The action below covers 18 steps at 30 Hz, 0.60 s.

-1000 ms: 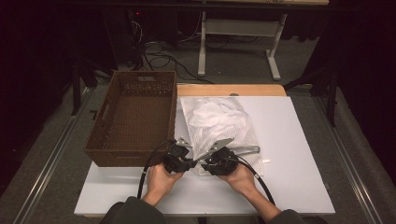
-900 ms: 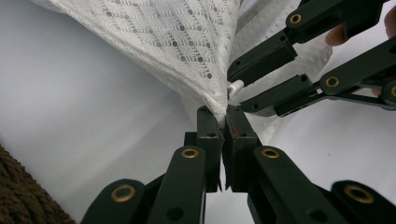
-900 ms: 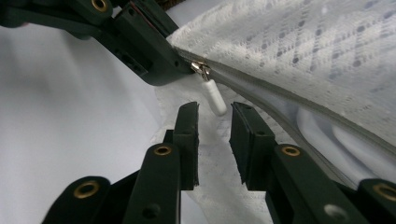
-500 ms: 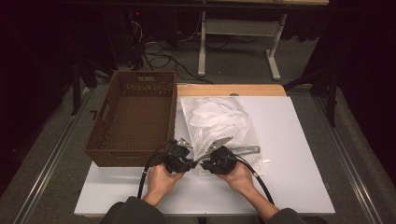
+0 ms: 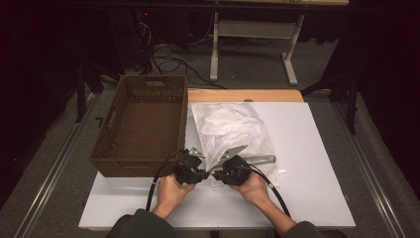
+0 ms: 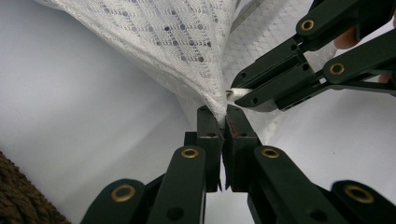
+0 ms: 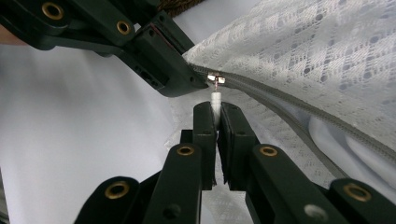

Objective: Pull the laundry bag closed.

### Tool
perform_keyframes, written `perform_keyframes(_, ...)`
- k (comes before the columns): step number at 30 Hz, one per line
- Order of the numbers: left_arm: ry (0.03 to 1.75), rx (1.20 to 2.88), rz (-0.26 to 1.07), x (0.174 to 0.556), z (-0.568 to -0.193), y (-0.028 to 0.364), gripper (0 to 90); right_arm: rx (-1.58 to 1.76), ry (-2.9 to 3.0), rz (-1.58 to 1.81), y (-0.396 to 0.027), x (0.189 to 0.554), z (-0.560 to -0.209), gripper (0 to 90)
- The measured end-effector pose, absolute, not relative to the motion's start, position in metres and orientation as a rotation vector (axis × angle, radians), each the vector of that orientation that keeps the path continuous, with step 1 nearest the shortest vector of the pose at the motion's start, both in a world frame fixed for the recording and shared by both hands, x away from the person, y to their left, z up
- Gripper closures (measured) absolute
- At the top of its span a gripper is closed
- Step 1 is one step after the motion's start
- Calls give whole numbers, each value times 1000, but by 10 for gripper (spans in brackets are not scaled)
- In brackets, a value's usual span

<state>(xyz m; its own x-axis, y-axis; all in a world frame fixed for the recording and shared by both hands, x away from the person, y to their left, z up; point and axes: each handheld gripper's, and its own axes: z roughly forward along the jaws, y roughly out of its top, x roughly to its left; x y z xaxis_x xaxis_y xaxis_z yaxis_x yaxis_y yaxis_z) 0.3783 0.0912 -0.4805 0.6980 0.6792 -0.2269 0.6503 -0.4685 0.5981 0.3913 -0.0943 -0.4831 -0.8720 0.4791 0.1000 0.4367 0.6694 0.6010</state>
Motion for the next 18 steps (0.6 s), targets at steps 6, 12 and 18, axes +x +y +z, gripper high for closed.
perform_keyframes(6, 1012, 2220, 48, 379, -480, 93, 863, 769, 2810, 990, -96, 392, -482, 869)
perform_keyframes(12, 1012, 2217, 49, 379, -479, 95, 864, 767, 2803, 975, -98, 393, -482, 870)
perform_keyframes(18, 1016, 2221, 58, 379, -479, 96, 864, 770, 2796, 956, -102, 394, -483, 871)
